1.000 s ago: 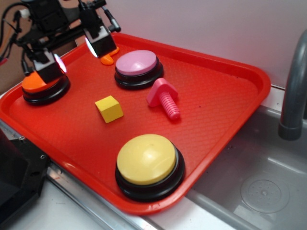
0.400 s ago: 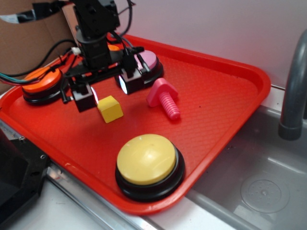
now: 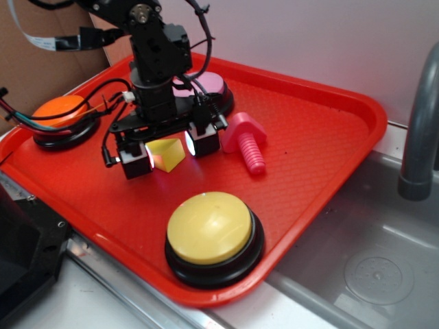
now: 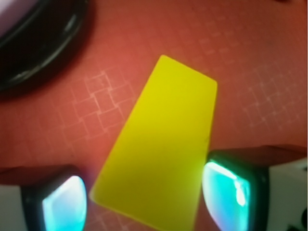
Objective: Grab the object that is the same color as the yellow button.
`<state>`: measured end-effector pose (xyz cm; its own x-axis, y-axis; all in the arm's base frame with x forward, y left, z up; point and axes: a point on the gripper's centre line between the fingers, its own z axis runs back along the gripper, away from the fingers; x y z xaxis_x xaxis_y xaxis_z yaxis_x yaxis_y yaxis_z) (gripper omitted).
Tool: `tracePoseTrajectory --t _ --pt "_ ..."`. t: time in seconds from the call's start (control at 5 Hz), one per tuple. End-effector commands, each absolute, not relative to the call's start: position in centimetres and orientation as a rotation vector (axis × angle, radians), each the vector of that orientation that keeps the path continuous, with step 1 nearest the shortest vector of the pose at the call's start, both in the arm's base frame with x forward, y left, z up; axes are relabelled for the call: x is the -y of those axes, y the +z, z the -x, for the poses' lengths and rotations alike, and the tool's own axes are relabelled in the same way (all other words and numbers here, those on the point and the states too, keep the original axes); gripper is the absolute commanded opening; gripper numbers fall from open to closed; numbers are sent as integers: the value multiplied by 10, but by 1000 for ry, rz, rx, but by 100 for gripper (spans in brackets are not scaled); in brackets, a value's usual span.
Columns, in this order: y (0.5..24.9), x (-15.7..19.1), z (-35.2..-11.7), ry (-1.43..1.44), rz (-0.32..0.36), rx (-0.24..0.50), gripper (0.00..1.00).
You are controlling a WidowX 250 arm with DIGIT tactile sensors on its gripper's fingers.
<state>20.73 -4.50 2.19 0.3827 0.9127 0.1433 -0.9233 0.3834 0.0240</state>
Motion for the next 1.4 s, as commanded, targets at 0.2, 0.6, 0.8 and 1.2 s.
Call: tracePoseTrajectory --t 0.2,0.6,0.8,1.2 --pt "28 43 -191 1219 -65 160 0" --pt "64 30 -195 1140 -29 180 0" --pt "103 9 -200 1024 -5 126 0" --pt "161 -6 -216 704 100 66 0"
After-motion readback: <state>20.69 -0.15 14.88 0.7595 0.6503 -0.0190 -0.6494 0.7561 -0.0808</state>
